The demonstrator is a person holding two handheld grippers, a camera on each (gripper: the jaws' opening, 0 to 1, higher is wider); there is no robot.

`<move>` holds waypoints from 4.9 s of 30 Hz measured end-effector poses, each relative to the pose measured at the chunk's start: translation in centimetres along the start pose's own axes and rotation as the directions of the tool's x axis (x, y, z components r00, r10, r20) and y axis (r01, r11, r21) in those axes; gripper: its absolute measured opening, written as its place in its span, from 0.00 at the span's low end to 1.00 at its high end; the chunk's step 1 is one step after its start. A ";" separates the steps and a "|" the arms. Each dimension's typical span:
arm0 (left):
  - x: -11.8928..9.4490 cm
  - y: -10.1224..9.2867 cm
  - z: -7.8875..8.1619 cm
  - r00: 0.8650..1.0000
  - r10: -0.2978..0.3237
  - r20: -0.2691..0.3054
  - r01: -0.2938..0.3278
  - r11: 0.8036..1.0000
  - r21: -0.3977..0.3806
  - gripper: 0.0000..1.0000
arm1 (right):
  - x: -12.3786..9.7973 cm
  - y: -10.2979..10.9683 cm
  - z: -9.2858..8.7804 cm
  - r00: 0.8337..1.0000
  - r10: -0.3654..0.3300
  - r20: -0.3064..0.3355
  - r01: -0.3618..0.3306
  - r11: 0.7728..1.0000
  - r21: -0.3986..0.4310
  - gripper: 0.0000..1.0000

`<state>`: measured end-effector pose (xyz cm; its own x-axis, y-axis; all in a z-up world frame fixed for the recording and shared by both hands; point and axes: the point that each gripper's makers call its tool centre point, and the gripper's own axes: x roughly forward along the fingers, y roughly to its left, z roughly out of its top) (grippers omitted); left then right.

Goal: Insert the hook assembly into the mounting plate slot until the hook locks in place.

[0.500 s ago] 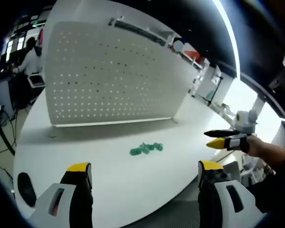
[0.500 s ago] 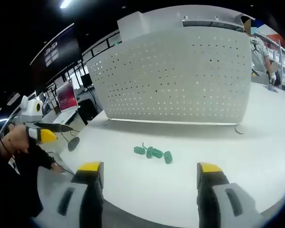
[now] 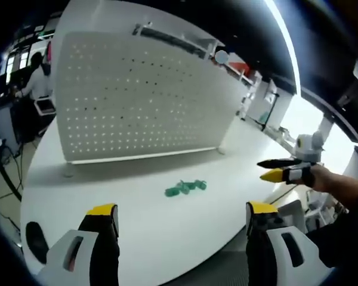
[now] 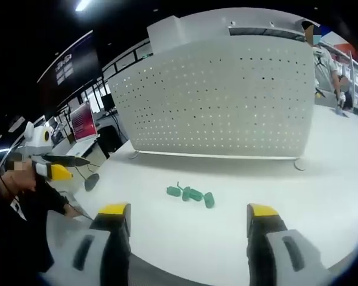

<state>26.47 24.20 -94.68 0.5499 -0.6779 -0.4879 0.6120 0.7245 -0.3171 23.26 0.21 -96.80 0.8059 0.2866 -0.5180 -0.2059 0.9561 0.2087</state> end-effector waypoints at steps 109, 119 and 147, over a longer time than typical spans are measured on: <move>0.2 2.5 -2.1 0.992 0.031 -0.119 -0.034 0.999 -0.023 0.91 | 21.0 3.0 -3.7 0.954 0.097 -0.285 -0.146 0.977 -0.154 0.09; 0.3 2.5 -2.4 0.993 0.030 -0.118 -0.034 0.999 -0.031 0.91 | 21.1 2.5 -4.6 0.940 0.066 -0.334 -0.132 0.975 -0.178 0.03; 0.3 1.4 -1.0 0.997 0.022 -0.080 -0.023 1.000 -0.009 0.91 | 18.6 3.9 1.6 0.987 0.108 -0.115 -0.125 0.980 -0.158 0.00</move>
<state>26.94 25.09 -96.10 0.5162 -0.6497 -0.5581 0.5938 0.7410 -0.3134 38.27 9.21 -104.29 0.7097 0.3930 -0.5848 -0.3900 0.9103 0.1384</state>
